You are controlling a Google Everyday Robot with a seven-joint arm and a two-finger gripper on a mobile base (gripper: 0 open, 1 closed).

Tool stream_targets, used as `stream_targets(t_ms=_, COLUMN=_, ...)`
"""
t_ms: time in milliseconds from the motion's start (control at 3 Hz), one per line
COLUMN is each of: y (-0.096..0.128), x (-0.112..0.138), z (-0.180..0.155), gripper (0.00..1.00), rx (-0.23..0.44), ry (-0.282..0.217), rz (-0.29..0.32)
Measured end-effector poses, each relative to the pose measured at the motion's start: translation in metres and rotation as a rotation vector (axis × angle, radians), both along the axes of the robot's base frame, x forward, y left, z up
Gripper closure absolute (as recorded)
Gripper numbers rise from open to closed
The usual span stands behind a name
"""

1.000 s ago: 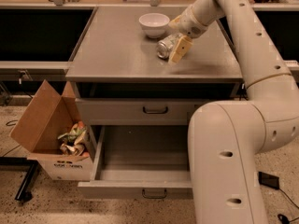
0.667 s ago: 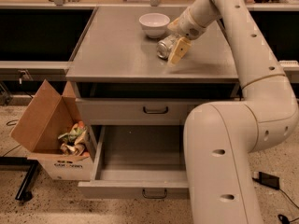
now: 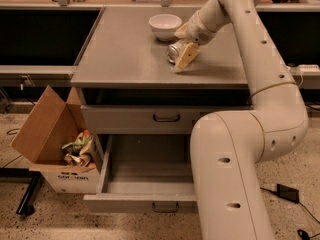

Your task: Place 7up can into middle drawer

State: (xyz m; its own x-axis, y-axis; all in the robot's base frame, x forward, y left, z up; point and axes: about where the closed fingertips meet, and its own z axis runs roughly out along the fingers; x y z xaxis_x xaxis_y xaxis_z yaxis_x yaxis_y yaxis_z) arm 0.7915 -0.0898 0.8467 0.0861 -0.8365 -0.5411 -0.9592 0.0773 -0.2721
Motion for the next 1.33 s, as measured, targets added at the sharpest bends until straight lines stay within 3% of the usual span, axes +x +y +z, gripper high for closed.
stream_targets(t_ms=667, y=0.002, x=0.002, z=-0.004, gripper=0.64, rx=0.008, ry=0.009, rz=0.002)
stream_targets(t_ms=1000, y=0.024, x=0.006, z=0.028, gripper=0.95, rx=-0.006, ry=-0.072, rz=0.033)
stream_targets(t_ms=1333, y=0.039, x=0.007, z=0.058, gripper=1.0, rx=-0.016, ry=-0.138, rz=0.051)
